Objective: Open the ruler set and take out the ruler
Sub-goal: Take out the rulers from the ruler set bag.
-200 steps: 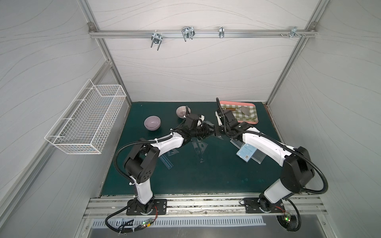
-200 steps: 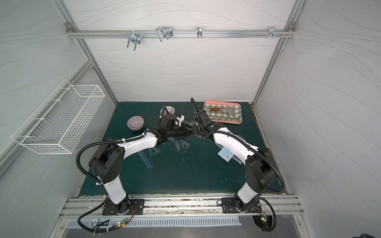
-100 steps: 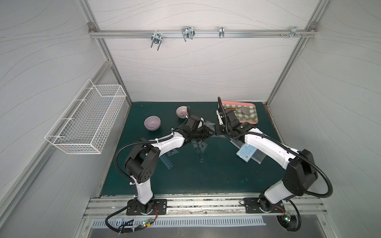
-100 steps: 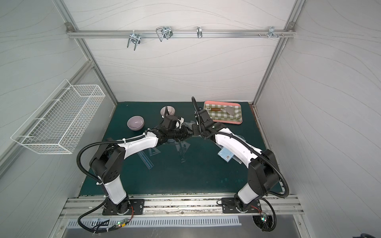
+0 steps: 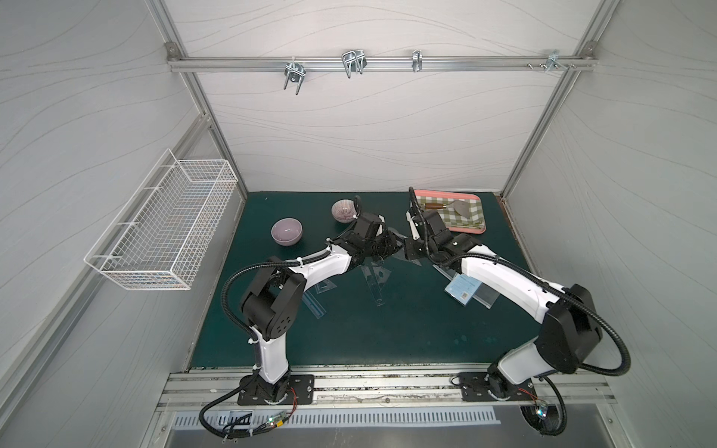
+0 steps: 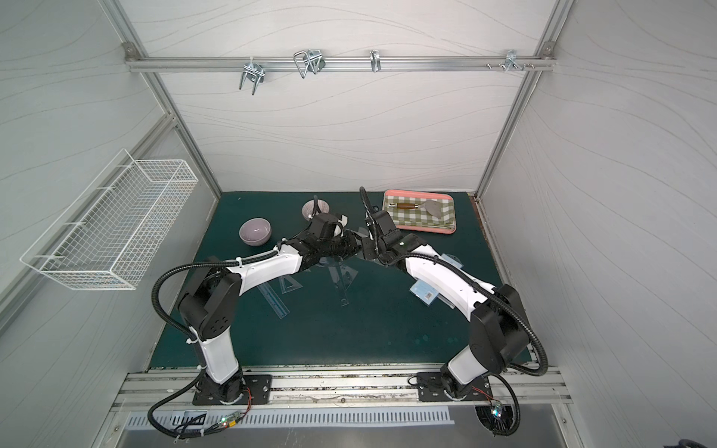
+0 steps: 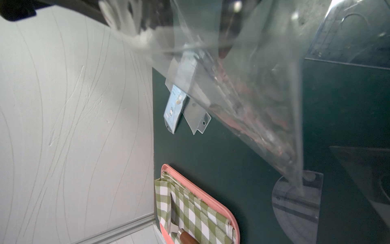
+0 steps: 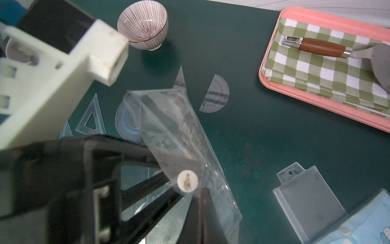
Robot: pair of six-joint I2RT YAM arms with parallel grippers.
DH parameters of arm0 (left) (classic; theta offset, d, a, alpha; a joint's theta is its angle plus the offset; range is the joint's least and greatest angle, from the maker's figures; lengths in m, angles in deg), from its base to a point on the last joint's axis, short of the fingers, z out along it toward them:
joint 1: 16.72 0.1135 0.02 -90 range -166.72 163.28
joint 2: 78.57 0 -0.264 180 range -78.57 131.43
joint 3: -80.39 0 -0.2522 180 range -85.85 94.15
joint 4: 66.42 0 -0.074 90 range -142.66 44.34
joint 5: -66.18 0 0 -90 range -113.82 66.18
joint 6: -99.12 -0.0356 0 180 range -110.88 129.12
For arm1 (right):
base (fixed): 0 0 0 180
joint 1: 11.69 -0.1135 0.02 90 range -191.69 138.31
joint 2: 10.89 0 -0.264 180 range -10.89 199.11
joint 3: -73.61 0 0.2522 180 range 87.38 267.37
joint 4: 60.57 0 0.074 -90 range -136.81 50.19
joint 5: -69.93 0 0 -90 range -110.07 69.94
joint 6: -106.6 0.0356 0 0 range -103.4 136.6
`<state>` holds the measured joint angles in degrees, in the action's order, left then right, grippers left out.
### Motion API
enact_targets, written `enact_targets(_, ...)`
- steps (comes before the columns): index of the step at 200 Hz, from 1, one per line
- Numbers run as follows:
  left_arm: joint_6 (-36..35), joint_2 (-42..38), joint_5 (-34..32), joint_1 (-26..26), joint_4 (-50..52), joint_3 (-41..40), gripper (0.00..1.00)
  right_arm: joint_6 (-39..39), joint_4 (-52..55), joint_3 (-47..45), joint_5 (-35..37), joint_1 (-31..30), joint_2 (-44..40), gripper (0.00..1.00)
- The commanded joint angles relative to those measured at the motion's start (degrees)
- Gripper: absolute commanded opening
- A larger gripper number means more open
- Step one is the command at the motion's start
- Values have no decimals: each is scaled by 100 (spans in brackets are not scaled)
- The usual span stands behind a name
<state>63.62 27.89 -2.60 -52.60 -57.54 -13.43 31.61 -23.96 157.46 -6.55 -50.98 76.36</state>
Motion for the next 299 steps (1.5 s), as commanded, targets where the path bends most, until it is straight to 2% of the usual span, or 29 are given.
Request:
enact_targets(1, -97, 167, -67, -66, 62, 289, 32, -59, -92, 54, 92, -70, -211, 0)
enact_targets(33, -196, 174, 14, -89, 193, 312, 25, -126, -45, 125, 264, -67, -168, 0)
enact_targets(111, -330, 137, 197, -88, 234, 305, 0, -215, 9, 222, 634, -37, -19, 0)
enact_targets(204, -332, -194, 332, -77, 277, 135, 0, -423, -131, -49, 1359, 35, 231, 0)
enact_targets(299, -291, -295, 399, 52, 234, 0, 0, -511, -202, -210, 1477, 64, 99, 0)
